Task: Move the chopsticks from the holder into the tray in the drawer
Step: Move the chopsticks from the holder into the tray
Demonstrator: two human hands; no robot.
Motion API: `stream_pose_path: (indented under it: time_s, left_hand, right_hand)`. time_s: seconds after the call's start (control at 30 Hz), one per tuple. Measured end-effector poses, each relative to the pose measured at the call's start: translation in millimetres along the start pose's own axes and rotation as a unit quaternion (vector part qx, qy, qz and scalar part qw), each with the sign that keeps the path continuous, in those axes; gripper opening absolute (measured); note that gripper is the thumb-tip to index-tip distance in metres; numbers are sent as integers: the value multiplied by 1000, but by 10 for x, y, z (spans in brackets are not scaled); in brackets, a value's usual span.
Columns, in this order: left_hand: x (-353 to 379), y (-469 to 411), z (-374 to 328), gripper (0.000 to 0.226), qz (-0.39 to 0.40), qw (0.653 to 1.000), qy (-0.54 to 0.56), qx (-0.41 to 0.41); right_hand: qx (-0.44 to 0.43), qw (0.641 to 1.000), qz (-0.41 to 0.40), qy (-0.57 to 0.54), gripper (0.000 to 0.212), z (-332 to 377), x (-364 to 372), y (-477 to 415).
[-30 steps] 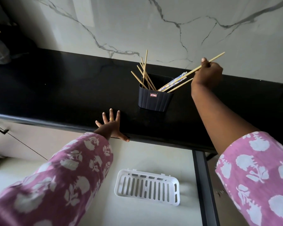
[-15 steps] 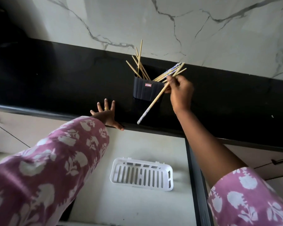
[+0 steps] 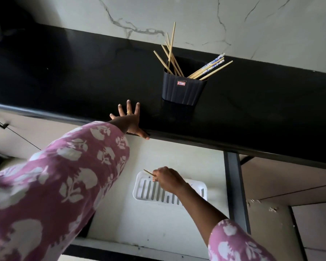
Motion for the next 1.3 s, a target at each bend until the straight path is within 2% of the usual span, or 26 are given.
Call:
stream_pose_path:
  time_s: [0.27,0.67,0.87,0.97,1.07,1.2,1.3]
  left_hand:
    - [6,-31,-7,147,11,1000,-5,-7]
    - [0,-60,4,149,13,1000,-16,-4]
    - [-6,-82,16,149,8,1000,-15,1]
    - [-2,-88,24,148,10,1000,-17,2]
    - [3,-84,19,148,11,1000,-17,3]
    - [5,-73,39,149,14,1000,-7,1]
    - [33,-39,26,149,16,1000,-9,0]
  right_hand:
    - [44,994,30,98,26,-68,489,-171]
    - [-15,972,47,228,25,119,673,-316]
    - [0,968,54,246,38,72,663,-305]
    - [-1,975,20,223,45,-6,702,-358]
    - [-22,971,-1,238,42,52,618,-267]
    - [-104,947,-63,298,30,215,452,-178]
    - [-180,904,-144,360,19,346,214,5]
Point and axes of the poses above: each hand's wrist, its own y-axis away from the middle knuckle, its own x-axis out of the palm, z = x × y, the point moved 9 cm from there along -y, towards the middle knuckle, and after that the axes turned 11 degrees about z, right-handed, at the moved point
